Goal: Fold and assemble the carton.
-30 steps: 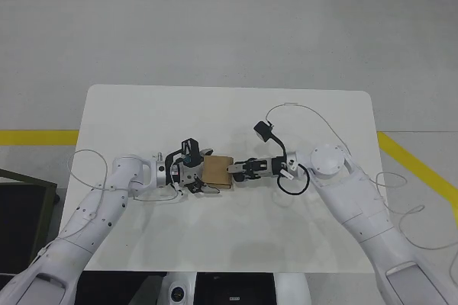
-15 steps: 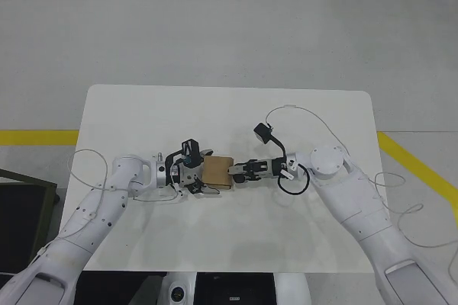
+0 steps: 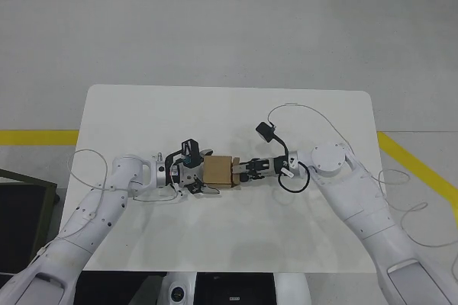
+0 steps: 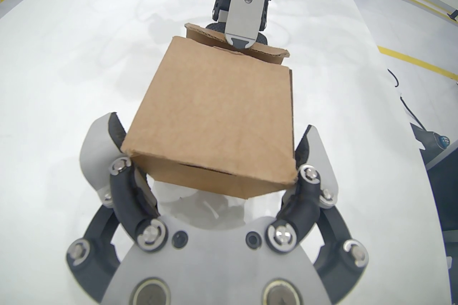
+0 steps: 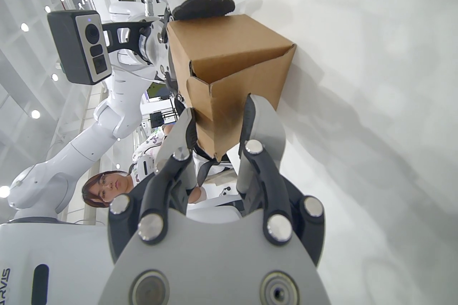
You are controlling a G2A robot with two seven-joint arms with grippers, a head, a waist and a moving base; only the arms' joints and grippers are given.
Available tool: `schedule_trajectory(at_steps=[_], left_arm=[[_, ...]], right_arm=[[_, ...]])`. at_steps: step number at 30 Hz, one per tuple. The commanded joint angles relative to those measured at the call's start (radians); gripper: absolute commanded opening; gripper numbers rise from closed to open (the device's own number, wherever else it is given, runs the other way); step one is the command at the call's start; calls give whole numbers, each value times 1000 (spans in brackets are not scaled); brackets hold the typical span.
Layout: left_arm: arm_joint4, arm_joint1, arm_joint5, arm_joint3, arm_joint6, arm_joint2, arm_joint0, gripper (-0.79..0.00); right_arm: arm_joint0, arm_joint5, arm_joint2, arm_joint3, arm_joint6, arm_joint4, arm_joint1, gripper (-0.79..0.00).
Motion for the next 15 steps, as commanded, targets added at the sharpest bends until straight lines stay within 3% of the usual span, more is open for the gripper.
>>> schedule_trajectory(at_steps=[1, 15], left_arm=[[0, 0, 0, 1, 1, -1, 0, 0], [2, 1, 0, -2, 2, -4, 4, 0]], right_arm=[[0, 7, 0, -4, 1, -9, 1, -560], [13, 24, -23, -11, -5, -21, -3, -634]])
